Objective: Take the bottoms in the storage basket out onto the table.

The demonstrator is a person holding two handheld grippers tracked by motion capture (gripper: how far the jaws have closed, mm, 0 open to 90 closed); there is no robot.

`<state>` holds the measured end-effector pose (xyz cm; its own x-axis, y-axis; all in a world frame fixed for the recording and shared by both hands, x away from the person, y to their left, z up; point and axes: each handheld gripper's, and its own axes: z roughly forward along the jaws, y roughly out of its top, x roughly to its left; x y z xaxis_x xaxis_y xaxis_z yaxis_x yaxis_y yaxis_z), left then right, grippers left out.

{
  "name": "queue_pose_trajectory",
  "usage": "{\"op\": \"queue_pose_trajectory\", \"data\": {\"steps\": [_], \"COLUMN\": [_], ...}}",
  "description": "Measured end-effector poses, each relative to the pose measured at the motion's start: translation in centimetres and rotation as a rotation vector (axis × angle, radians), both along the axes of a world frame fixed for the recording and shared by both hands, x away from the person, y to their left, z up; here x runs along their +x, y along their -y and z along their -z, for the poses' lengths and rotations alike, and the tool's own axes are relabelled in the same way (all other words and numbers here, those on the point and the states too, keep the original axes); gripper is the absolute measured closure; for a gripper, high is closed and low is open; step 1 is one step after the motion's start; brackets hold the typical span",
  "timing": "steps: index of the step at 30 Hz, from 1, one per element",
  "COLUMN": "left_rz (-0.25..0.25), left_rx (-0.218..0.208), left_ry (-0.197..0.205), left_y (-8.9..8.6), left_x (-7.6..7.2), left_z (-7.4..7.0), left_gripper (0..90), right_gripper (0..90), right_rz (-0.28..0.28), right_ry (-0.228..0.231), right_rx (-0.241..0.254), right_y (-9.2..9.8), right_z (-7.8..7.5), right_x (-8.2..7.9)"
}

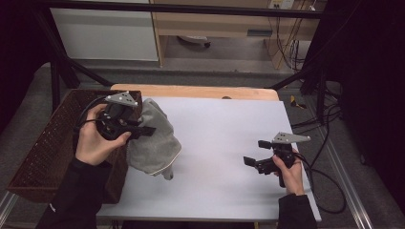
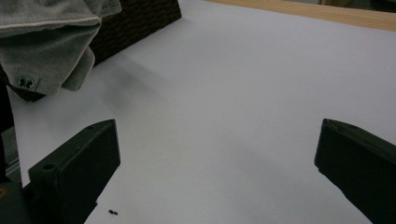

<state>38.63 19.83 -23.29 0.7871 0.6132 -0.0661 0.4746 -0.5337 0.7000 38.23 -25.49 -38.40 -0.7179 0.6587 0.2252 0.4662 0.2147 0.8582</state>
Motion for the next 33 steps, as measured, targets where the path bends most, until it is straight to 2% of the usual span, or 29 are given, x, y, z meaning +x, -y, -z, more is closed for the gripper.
{"op": "queue_pose_trajectory", "data": {"steps": [6,10,15,33], "left_rz": [-0.001,0.004,0.008,0.014], "left_rx": [0.011,0.033,0.033,0.058], "left_ry": [-0.014,-0.023,-0.034,-0.043], "left_y": [0.7,1.4,2.0,4.9], "left_x": [0.4,0.6,0.9,1.8], "left_z": [0.8,1.4,2.2,4.8], "left_gripper": [75.1,75.1,75.2,75.0], "right_gripper": [0.7,0.7,0.7,0.7], "right_rz": [0.000,0.000,0.001,0.002], "right_ry": [0.000,0.000,0.002,0.005], "right_rx": [0.000,0.000,0.000,0.005], "right_y": [0.0,0.0,0.1,0.1], "right_z": [0.0,0.0,0.0,-0.1], "right_x": [0.0,0.0,0.0,-0.1]}}
